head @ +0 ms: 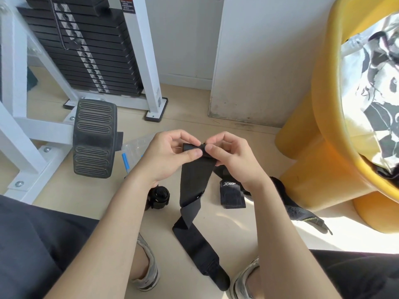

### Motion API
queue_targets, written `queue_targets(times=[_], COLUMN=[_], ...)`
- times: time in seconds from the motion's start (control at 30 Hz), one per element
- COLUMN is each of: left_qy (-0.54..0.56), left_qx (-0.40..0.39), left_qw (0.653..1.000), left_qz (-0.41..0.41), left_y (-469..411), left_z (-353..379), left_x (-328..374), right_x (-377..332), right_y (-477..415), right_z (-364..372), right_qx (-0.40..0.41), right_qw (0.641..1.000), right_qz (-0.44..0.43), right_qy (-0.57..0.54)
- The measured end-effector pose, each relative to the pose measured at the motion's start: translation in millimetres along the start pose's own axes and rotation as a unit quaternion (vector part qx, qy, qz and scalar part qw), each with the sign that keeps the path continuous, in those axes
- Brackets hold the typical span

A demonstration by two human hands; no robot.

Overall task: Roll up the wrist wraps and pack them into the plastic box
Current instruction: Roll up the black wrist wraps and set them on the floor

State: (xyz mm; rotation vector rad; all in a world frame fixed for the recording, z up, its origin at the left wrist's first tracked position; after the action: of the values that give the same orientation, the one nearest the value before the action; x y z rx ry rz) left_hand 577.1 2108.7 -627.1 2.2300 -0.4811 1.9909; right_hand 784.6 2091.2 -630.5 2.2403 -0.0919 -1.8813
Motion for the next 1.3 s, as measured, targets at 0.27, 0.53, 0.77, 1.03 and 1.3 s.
queue_targets(times=[0.27, 0.53, 0.77, 1.03, 1.3], left_qy=[-0.004, 0.016, -0.109, -0.086, -0.125], left_qx=[-0.024, -0.046, -0.034, -0.022, -0.003], left_qw=[0.997, 0.996, 0.993, 0.996, 0.991], left_qz=[-0.077, -0.070, 0.039, -0.030, 0.047], left_y=[3, 4, 0, 0, 1], left_z=[5, 9, 8, 5, 6], left_x=[-6, -9, 1, -5, 3], right_x=[-4, 2, 13, 11, 8], right_y=[-3, -3, -3, 1, 2], right_z=[4, 6, 9, 9, 11], right_qx=[0.025, 0.039, 0.007, 0.004, 0.004], right_qw=[0.988, 0.995, 0.998, 1.000, 0.997], right_qz=[-0.032, -0.033, 0.057, 0.014, 0.063], right_qy=[0.151, 0.085, 0.000, -0.024, -0.050])
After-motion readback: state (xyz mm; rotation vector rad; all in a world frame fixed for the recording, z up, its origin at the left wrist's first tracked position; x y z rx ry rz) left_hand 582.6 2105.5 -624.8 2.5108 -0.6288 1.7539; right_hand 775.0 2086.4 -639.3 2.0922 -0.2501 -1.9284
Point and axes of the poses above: each hand's wrist, its own y-axis away from the middle knuckle, its own z-axis out of the palm, x = y × z, the point moved 4 cm from there along -y, towards the middle knuckle, and after that the axes turned 11 degrees about z, right-handed, at the moved point
